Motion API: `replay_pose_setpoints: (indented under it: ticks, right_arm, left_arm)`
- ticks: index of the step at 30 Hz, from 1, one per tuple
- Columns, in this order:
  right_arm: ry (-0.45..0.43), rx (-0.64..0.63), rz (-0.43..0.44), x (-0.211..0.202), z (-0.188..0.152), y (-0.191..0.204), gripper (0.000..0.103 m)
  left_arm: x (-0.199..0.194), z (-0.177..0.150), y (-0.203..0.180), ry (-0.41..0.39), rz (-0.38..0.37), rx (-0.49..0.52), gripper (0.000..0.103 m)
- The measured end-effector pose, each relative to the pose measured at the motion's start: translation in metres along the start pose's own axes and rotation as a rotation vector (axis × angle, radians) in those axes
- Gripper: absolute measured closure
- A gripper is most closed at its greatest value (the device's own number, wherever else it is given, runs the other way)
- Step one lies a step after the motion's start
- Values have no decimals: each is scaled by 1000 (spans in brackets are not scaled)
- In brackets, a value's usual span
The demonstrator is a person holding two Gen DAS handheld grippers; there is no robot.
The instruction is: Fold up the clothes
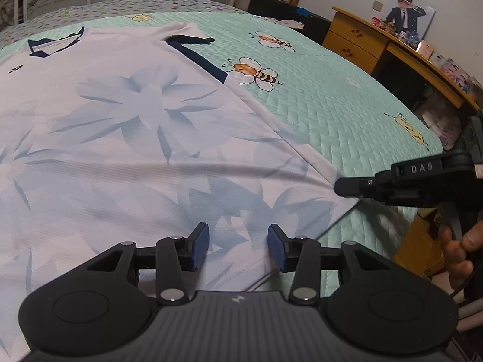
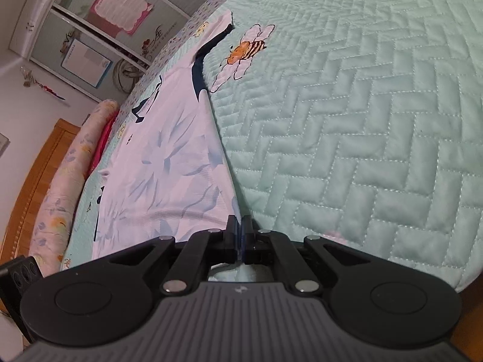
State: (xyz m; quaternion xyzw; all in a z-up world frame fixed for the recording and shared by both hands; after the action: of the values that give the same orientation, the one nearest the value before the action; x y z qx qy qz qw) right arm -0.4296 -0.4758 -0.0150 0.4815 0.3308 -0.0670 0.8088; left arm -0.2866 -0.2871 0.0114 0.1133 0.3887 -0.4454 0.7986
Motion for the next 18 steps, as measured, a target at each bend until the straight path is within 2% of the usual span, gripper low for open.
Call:
replay_pose_setpoints:
  ticks: [5, 6, 8, 11, 18]
  right_arm:
    - [-24, 14, -27, -7, 5, 3, 100]
    - [-46, -10, -39, -9, 7, 8, 99]
    - [-95, -72, -61, -13, 13, 21, 85]
    - [-147, -170, -70, -13, 21, 45, 84]
    - [19, -418, 71, 87, 9, 141, 84]
  left_arm:
    - [-2, 0, 10, -17, -42, -51, 57]
    - [-4, -1, 13, -26, -53, -73, 57]
    - [-10, -1, 23, -58, -71, -145, 57]
    - [-14, -5, 35, -76, -48, -182, 57]
    - [-24, -14, 63, -114, 10, -262, 57]
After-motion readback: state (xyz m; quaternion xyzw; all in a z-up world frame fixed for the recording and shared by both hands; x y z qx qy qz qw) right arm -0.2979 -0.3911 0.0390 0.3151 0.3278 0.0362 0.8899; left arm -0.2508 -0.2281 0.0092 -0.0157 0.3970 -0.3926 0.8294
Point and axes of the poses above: each gripper's, at about its wrist camera, not at the fingertips, and x roughly the way its jaws point, y to its left, z to its top, the point moved 3 cm from there along x, roughly the way its jaws point, and after that the axes turned 6 degrees about x, right-handed, at the moved point
